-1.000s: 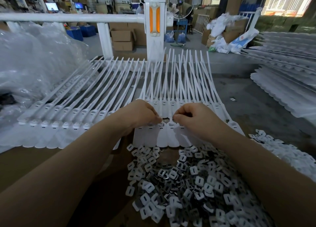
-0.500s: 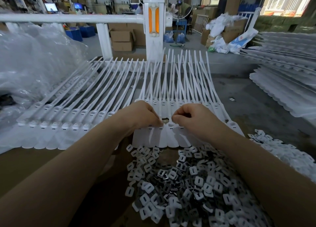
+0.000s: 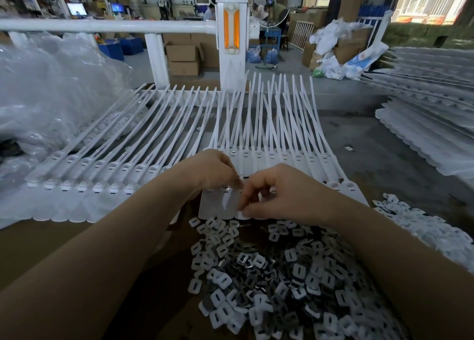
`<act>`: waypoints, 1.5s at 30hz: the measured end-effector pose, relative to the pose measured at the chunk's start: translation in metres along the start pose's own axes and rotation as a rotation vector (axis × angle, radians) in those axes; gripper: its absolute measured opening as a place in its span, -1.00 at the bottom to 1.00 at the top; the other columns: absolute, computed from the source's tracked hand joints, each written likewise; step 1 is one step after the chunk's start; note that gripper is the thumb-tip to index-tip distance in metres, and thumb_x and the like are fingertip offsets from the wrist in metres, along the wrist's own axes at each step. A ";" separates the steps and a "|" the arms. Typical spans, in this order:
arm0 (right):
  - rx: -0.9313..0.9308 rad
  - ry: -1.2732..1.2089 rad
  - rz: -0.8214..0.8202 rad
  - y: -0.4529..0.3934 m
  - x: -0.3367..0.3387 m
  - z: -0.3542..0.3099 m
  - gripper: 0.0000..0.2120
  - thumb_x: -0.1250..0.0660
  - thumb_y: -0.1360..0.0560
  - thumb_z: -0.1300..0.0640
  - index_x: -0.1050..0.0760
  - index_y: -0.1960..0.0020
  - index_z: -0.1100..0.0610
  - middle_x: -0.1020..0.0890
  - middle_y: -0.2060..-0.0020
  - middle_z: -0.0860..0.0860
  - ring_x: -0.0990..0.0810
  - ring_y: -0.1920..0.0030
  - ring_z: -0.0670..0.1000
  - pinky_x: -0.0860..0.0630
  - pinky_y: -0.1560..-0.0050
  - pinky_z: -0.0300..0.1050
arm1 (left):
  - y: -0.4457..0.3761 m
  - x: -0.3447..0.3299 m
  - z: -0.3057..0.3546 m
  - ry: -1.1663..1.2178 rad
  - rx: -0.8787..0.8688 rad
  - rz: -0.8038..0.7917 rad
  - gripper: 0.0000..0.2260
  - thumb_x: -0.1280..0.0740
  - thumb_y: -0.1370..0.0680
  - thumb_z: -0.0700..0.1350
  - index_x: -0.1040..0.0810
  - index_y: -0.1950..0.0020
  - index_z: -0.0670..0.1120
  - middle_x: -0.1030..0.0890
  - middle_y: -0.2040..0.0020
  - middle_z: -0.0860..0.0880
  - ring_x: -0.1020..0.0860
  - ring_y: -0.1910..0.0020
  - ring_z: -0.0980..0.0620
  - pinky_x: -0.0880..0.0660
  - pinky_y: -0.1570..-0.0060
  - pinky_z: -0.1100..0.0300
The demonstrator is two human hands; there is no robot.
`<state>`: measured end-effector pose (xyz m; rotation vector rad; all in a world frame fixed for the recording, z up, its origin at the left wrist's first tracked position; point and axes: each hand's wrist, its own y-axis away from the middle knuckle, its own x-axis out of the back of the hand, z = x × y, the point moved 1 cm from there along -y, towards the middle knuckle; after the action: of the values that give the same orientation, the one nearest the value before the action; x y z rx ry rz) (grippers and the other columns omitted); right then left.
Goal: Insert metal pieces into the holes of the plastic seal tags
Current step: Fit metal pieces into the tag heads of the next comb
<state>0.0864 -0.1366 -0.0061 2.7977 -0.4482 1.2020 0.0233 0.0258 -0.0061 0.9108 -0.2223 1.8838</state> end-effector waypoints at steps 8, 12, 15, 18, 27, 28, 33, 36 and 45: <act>0.084 0.030 -0.297 0.007 -0.002 -0.016 -0.86 -0.51 -0.42 0.11 -0.69 0.04 -0.06 -0.68 0.16 -0.13 -0.63 0.13 -0.08 -0.56 -0.02 0.05 | 0.001 0.001 -0.004 0.024 -0.034 -0.025 -0.82 -0.58 -0.36 -0.03 -0.62 0.21 -0.04 -0.63 0.25 0.03 -0.55 0.24 0.12 -0.42 0.27 0.24; 0.084 0.074 -0.309 0.007 -0.006 -0.019 -0.81 -0.51 -0.42 0.08 -0.68 -0.02 -0.08 -0.66 0.16 -0.15 -0.60 0.12 -0.15 -0.53 -0.02 -0.07 | 0.002 0.002 -0.005 0.035 -0.039 -0.040 -0.82 -0.57 -0.37 -0.04 -0.61 0.20 -0.05 -0.63 0.24 0.02 -0.55 0.24 0.10 -0.43 0.25 0.23; 0.075 0.096 -0.307 0.007 -0.006 -0.020 -0.82 -0.51 -0.42 0.05 -0.67 -0.01 -0.09 -0.66 0.18 -0.16 -0.60 0.15 -0.18 -0.52 0.02 -0.14 | 0.003 0.002 -0.004 0.033 -0.041 -0.041 -0.83 -0.56 -0.38 -0.05 -0.60 0.21 -0.06 -0.62 0.25 0.02 -0.53 0.25 0.10 -0.42 0.26 0.23; 0.056 0.090 -0.306 0.007 -0.006 -0.022 -0.84 -0.51 -0.42 0.07 -0.67 0.00 -0.07 -0.67 0.18 -0.20 -0.61 0.16 -0.21 -0.54 0.03 -0.19 | 0.003 0.002 -0.004 0.036 -0.044 -0.043 -0.82 -0.56 -0.39 -0.05 -0.61 0.19 -0.07 -0.62 0.25 0.01 -0.53 0.25 0.10 -0.43 0.25 0.23; 0.043 0.131 -0.289 0.008 -0.006 -0.021 -0.87 -0.52 -0.41 0.04 -0.62 0.07 -0.08 -0.66 0.10 -0.21 -0.58 0.10 -0.26 -0.49 0.01 -0.29 | 0.002 0.003 -0.005 0.019 -0.061 -0.057 -0.81 -0.56 -0.40 -0.05 -0.62 0.15 -0.11 -0.61 0.27 0.02 -0.52 0.28 0.10 -0.43 0.25 0.23; 0.042 0.124 -0.286 0.008 -0.006 -0.020 -0.88 -0.52 -0.41 0.05 -0.62 0.08 -0.07 -0.66 0.11 -0.21 -0.58 0.11 -0.26 -0.50 0.02 -0.30 | 0.002 0.003 -0.005 0.017 -0.062 -0.058 -0.81 -0.56 -0.40 -0.05 -0.62 0.15 -0.11 -0.61 0.29 0.03 -0.51 0.30 0.11 -0.42 0.27 0.24; 0.052 0.057 -0.285 0.008 -0.004 -0.020 -0.88 -0.51 -0.42 0.09 -0.59 0.16 -0.09 -0.65 0.16 -0.22 -0.61 0.17 -0.25 -0.54 0.04 -0.32 | 0.002 0.004 -0.005 -0.005 -0.065 -0.059 -0.82 -0.54 -0.42 -0.02 -0.63 0.15 -0.09 -0.59 0.31 0.06 -0.51 0.31 0.14 -0.39 0.31 0.28; 0.048 0.007 -0.258 0.008 -0.002 -0.018 -0.85 -0.50 -0.43 0.12 -0.58 0.18 -0.10 -0.66 0.19 -0.22 -0.61 0.21 -0.26 -0.53 0.13 -0.37 | 0.002 0.004 -0.004 -0.029 -0.063 -0.061 -0.82 -0.53 -0.43 0.01 -0.65 0.14 -0.09 -0.62 0.25 0.03 -0.52 0.26 0.11 -0.38 0.29 0.26; -0.081 -0.145 0.220 0.001 0.006 0.001 -0.86 -0.51 -0.42 0.18 -0.62 0.14 -0.04 -0.70 0.24 -0.16 -0.65 0.23 -0.21 -0.53 0.21 -0.37 | 0.007 0.008 0.003 -0.079 -0.224 0.072 -0.87 -0.40 -0.53 0.05 -0.64 0.06 0.01 -0.66 0.16 0.05 -0.61 0.15 0.11 -0.49 0.19 0.21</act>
<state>0.0909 -0.1389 -0.0024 2.8353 -0.8154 0.9915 0.0172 0.0269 0.0033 0.8331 -0.5095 1.8466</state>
